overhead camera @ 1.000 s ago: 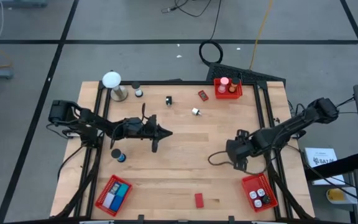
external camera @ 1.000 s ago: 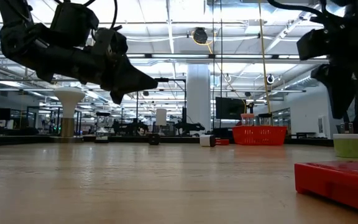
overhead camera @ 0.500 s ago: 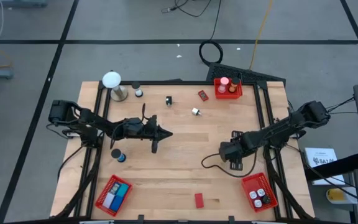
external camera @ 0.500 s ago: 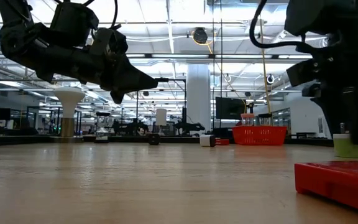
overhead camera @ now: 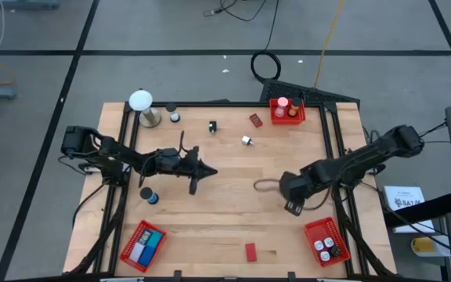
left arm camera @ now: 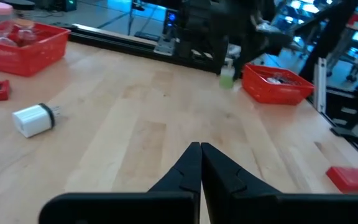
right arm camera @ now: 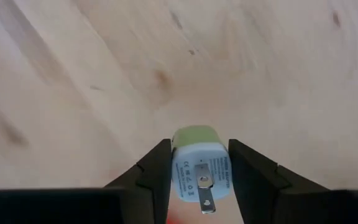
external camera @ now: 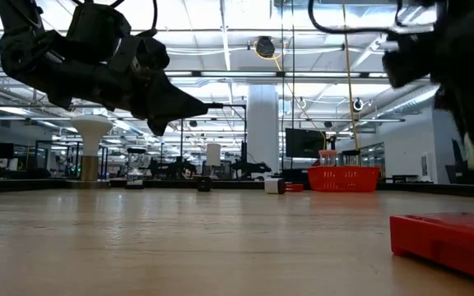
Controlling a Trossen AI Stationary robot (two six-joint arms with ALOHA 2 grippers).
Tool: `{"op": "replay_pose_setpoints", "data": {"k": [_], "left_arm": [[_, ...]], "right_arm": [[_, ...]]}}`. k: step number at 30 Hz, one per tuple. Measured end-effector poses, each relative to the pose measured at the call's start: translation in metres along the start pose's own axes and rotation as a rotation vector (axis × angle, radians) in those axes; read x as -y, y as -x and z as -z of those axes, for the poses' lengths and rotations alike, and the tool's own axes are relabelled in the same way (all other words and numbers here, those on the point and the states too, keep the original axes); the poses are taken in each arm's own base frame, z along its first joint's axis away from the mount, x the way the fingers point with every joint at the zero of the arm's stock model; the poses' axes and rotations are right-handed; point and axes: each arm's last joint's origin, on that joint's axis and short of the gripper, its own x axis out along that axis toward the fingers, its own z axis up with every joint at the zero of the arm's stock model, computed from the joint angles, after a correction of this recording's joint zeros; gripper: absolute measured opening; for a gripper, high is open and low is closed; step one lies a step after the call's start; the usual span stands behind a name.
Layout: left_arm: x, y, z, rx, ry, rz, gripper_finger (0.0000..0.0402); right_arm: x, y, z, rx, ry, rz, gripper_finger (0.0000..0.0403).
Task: Pick & Place Office items
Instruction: Put the green charger adapter into the bottom right red basket
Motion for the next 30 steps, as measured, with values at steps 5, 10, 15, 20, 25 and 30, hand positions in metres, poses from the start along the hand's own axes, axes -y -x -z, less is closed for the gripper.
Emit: {"op": "replay_pose_setpoints", "data": {"k": [5, 10, 15, 20, 25, 30], "left_arm": [[0.0, 0.0, 0.002, -0.021, -0.013, 0.01, 0.0006], [0.0, 0.0, 0.003, -0.031, -0.012, 0.015, 0.0003], [0.0, 0.0, 0.003, -0.031, -0.019, 0.015, 0.0003], [0.0, 0.0, 0.003, -0.036, -0.022, 0.014, 0.0008], [0.0, 0.0, 0.004, -0.046, -0.022, 0.013, 0.0002], [0.0, 0.0, 0.004, -0.047, -0.019, 0.012, 0.0008]], "right_arm": [[-0.011, 0.04, 0.015, -0.037, -0.308, -0.001, 0.0122], [-0.034, 0.059, 0.039, -0.09, -0.492, 0.003, 0.0122], [-0.05, 0.058, 0.069, -0.118, -0.651, 0.004, 0.0122], [-0.058, 0.047, 0.092, -0.136, -0.725, 0.06, 0.0122], [-0.063, 0.026, 0.1, -0.143, -0.769, 0.046, 0.0122], [-0.058, 0.006, 0.105, -0.133, -0.781, 0.089, 0.0125]]}}
